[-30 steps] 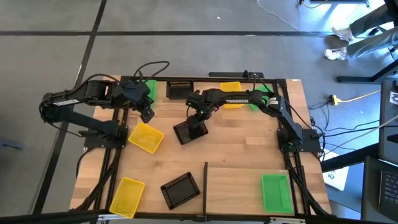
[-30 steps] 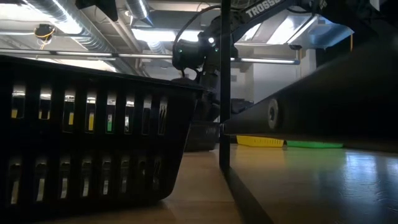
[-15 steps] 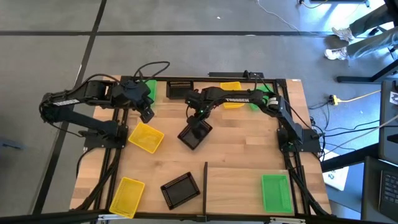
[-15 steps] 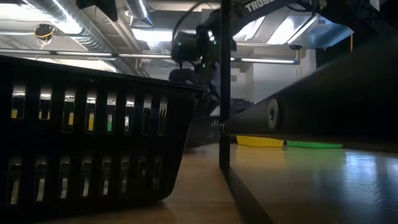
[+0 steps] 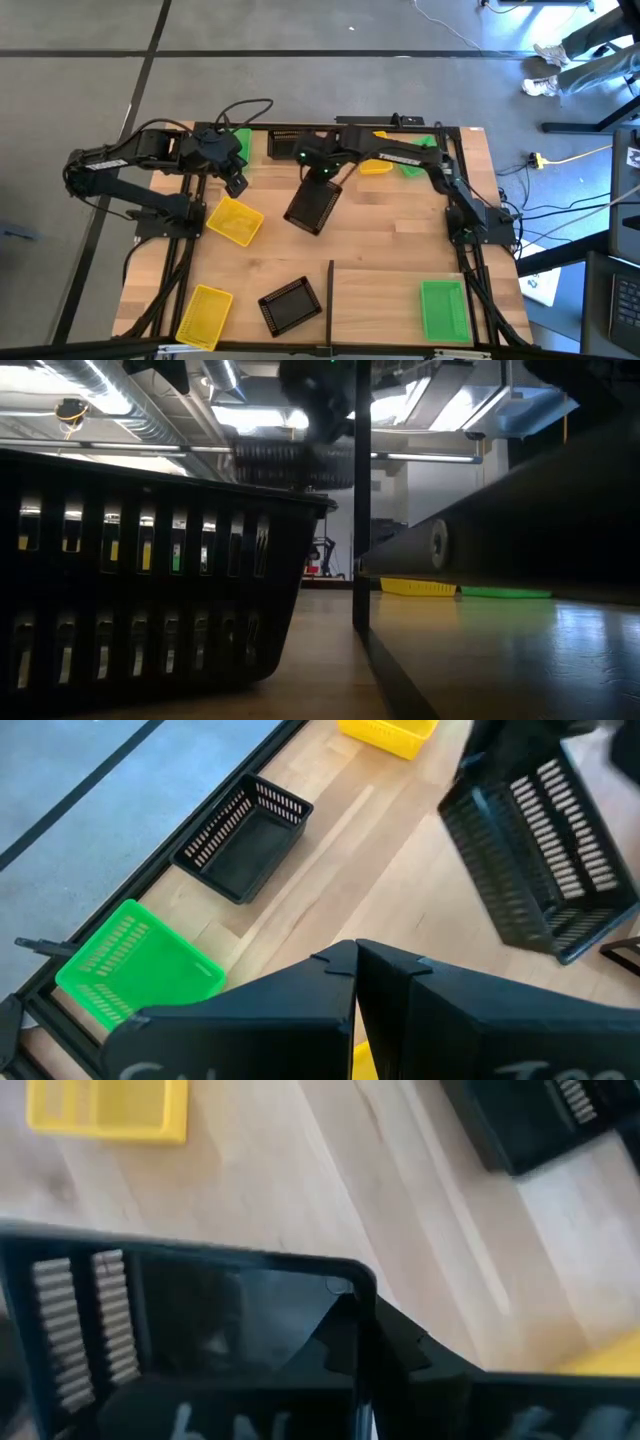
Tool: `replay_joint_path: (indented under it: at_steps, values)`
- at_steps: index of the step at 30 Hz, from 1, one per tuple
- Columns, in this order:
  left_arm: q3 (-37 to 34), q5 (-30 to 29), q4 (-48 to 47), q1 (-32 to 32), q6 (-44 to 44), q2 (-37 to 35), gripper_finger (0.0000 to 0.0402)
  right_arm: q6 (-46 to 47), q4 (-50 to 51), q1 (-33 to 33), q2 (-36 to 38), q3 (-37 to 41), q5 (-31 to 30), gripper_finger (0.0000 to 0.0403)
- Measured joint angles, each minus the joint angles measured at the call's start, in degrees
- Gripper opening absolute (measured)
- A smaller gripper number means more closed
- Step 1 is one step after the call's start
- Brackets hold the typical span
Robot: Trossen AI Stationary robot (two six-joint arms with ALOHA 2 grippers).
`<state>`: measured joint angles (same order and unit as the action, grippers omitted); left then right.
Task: Stack baskets on shelf by color
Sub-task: Put the middle black bin on the shelf
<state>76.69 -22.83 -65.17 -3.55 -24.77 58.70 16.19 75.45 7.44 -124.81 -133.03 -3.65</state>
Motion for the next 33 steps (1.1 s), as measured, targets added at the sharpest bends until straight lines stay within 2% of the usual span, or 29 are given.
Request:
replay_joint_path:
  at_steps: [3,7,16,25,33]
  values:
    - [0.0,0.02,0.0,0.0,0.0,0.0,0.0,0.97,3.63,-0.28,3.28,1.03,-2.33,0.0001]
    - [0.0,0.02,-0.03,0.0,0.0,0.0,0.0,1.3,8.87,-0.78,6.32,0.52,-8.51,0.0]
    - [0.0,0.02,0.16,-0.02,2.46,0.0,0.0,1.15,14.87,-2.65,14.02,-0.04,-10.43,0.0]
    - [0.0,0.02,1.62,-0.02,2.49,0.24,0.0,-0.27,14.59,-6.09,19.92,0.2,-2.83,0.0]
    - [0.0,0.02,1.75,-0.02,2.53,0.24,0.0,0.6,14.59,-10.11,22.88,0.2,-2.26,0.0]
